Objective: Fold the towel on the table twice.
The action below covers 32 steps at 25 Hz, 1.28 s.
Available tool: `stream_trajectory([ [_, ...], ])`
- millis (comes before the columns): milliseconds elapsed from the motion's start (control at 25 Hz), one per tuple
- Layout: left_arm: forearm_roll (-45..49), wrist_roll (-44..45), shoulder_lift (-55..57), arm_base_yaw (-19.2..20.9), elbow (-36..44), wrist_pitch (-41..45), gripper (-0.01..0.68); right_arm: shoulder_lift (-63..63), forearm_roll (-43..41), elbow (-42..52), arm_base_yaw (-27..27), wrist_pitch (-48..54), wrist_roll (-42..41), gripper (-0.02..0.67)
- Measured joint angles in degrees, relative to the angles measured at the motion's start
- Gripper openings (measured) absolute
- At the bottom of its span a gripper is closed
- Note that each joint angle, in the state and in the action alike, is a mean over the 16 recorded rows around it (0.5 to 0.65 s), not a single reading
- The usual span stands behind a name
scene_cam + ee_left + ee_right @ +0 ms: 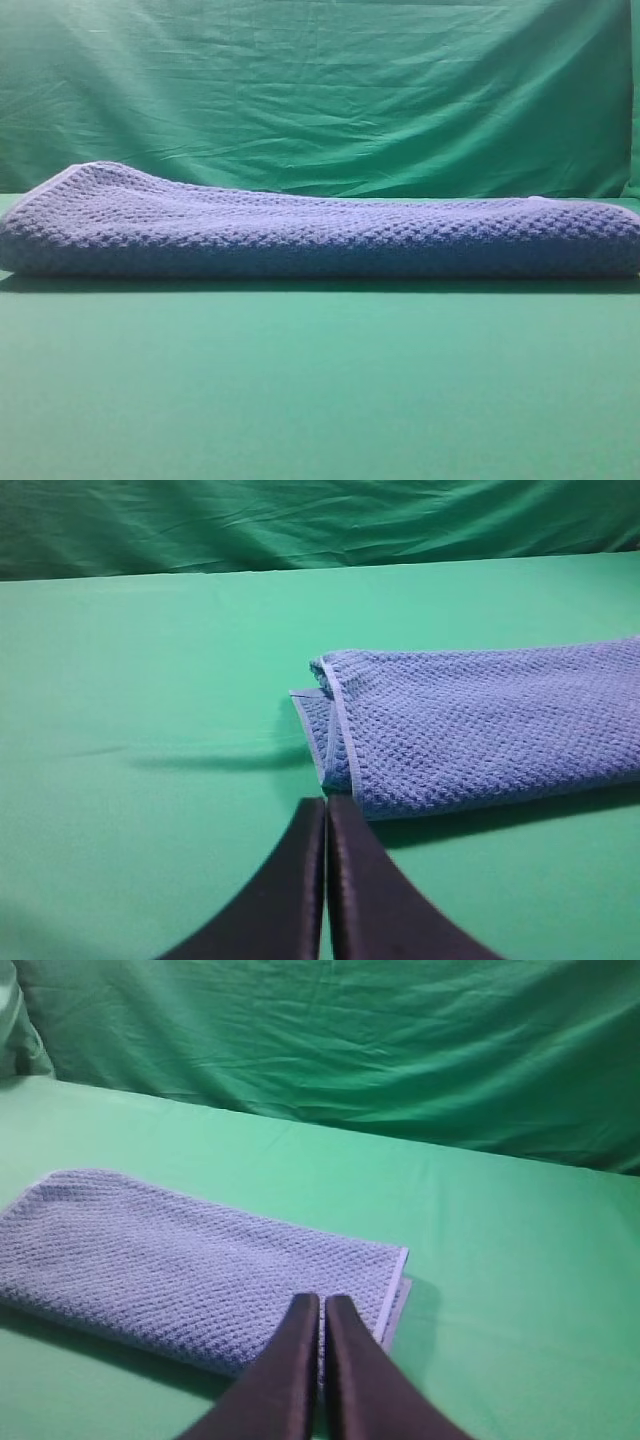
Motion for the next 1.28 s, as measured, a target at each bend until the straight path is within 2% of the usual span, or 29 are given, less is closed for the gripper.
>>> stream_trajectory([
  [480, 0.9, 0.0, 0.0, 0.0, 7.9, -7.2, 0.000, -0.2, 0.3, 9.6, 0.0, -8.2, 0.0, 0.000],
  [1280, 1.3, 0.0, -0.1, 0.0, 11.8, -9.7, 0.000, -0.2, 0.8, 14.5, 0.0, -10.8, 0.0, 0.000],
])
